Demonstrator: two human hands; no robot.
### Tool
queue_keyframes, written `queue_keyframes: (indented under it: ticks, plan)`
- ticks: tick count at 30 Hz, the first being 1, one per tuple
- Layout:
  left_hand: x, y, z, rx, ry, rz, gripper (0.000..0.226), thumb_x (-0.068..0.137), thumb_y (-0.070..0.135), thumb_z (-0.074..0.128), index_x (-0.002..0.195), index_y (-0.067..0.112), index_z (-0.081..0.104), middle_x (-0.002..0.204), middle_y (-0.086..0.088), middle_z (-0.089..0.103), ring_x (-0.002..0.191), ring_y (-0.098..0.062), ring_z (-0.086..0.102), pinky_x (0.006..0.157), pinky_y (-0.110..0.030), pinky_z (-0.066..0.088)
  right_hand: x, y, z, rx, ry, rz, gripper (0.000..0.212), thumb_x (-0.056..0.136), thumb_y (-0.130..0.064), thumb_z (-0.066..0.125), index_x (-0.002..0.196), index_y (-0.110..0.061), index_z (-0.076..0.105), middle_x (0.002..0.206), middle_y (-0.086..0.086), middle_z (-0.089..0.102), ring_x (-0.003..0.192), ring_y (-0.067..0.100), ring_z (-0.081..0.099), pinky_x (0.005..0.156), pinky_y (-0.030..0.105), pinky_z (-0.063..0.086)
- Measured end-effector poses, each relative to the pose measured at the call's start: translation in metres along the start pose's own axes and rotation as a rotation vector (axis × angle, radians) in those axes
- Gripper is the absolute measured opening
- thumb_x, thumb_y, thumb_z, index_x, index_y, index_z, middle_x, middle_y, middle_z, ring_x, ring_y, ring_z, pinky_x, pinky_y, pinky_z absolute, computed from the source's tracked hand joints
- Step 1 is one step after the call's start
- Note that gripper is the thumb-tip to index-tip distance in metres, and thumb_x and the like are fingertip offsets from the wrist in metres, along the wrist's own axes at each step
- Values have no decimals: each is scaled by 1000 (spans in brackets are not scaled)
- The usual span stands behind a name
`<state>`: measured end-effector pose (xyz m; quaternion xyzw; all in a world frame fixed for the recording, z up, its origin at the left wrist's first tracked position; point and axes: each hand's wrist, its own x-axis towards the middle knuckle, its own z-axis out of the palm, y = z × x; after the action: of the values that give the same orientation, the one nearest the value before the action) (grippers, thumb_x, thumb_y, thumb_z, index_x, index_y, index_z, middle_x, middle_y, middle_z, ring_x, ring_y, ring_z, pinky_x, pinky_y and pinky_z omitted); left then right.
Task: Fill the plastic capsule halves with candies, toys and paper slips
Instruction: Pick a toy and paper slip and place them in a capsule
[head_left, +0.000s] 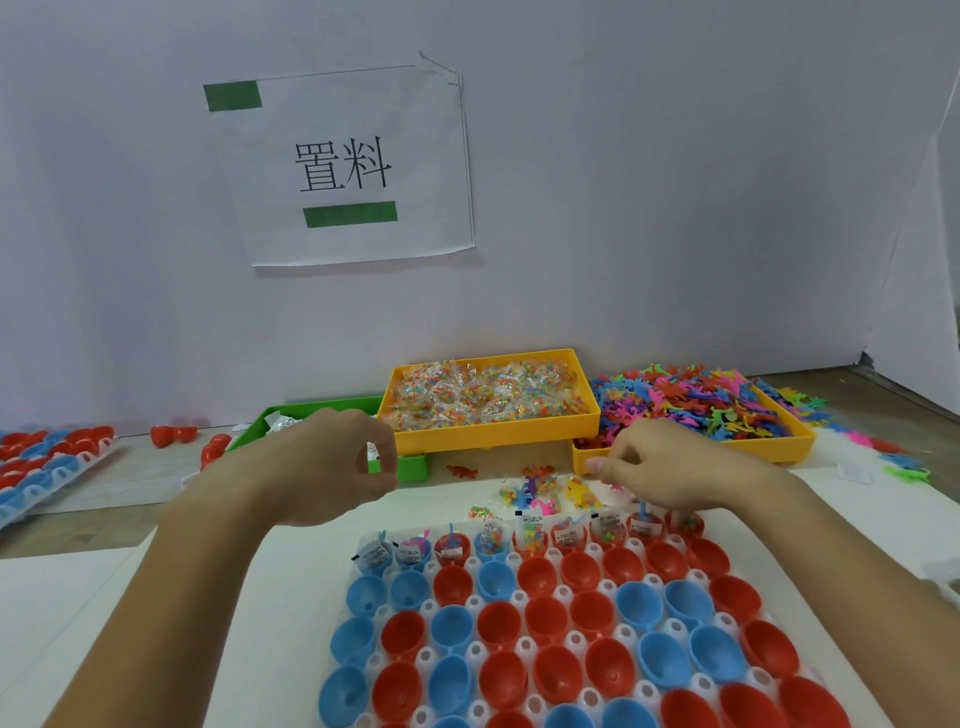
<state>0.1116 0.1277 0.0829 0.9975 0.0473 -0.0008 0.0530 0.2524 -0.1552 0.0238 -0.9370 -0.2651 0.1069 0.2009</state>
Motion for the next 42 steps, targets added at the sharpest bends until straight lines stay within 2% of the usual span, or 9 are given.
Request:
queue_keyframes:
  ticks: [4, 6, 8, 15, 22, 28, 33, 38, 42]
  plan:
    - [1, 7, 1, -8, 9, 32, 8, 92, 44, 61, 85, 39, 60, 82, 13, 61, 72, -5, 58, 59, -16, 40, 0, 5, -3, -10, 55, -31, 42, 99, -33, 61, 64, -13, 69, 53, -13, 51, 51, 7, 49, 59, 20, 47]
    - [2, 11, 2, -16, 14, 46, 9, 92, 43, 60, 85, 40, 59, 82, 14, 61, 72, -5, 59, 61, -17, 43, 0, 7, -5, 24, 124, -52, 17, 95, -24, 68, 87, -15, 81, 81, -17, 70, 74, 0, 64, 76, 21, 53]
    - [1, 16, 1, -28, 43, 71, 9, 93, 42, 60, 85, 40, 60, 81, 16, 61, 71, -3, 58, 59, -14, 40, -2, 6, -10, 73, 219, -70, 7, 89, -19, 75, 93, -18, 81, 92, -13, 74, 81, -1, 64, 81, 22, 53]
    - [4, 57, 10, -254, 156, 262, 10, 94, 32, 61, 90, 30, 69, 82, 13, 67, 76, -3, 61, 67, -17, 48, -9, -8, -17, 301, 381, -175, 13, 75, -12, 86, 77, -23, 81, 71, -12, 75, 72, 0, 69, 64, 10, 50]
    - [10, 87, 26, -744, 287, 191, 23, 84, 29, 76, 104, 24, 65, 85, 6, 74, 72, -8, 70, 68, -26, 58, -27, -46, -22, 702, 235, -417, 29, 77, -15, 84, 103, -26, 76, 85, -1, 72, 80, 9, 72, 75, 19, 56]
    - [7, 92, 21, -1129, 250, 184, 13, 82, 5, 76, 89, 12, 68, 72, -8, 76, 66, -20, 74, 59, -26, 58, -37, -56, -27, 727, 250, -453, 14, 83, -17, 79, 94, -26, 79, 88, 0, 74, 85, 6, 71, 75, 12, 53]
    - [7, 94, 22, -1091, 237, 204, 12, 83, 4, 75, 89, 12, 68, 72, -8, 75, 63, -19, 72, 61, -27, 58, -40, -57, -33, 721, 195, -464, 8, 90, -14, 72, 96, -15, 77, 89, 2, 75, 86, 13, 74, 76, 18, 56]
    - [8, 98, 26, -964, 256, 270, 12, 86, 10, 73, 80, 20, 72, 67, 3, 72, 59, -7, 66, 56, -17, 50, -40, -53, -42, 582, 195, -472, 2, 89, -14, 74, 87, -15, 74, 80, 1, 77, 77, 16, 74, 71, 24, 59]
    - [7, 103, 31, -905, 257, 283, 7, 84, 13, 76, 81, 19, 74, 68, 2, 73, 59, -10, 68, 56, -21, 52, -42, -47, -49, 528, 113, -468, 8, 88, -11, 75, 83, -17, 77, 74, 1, 77, 68, 11, 72, 63, 17, 53]
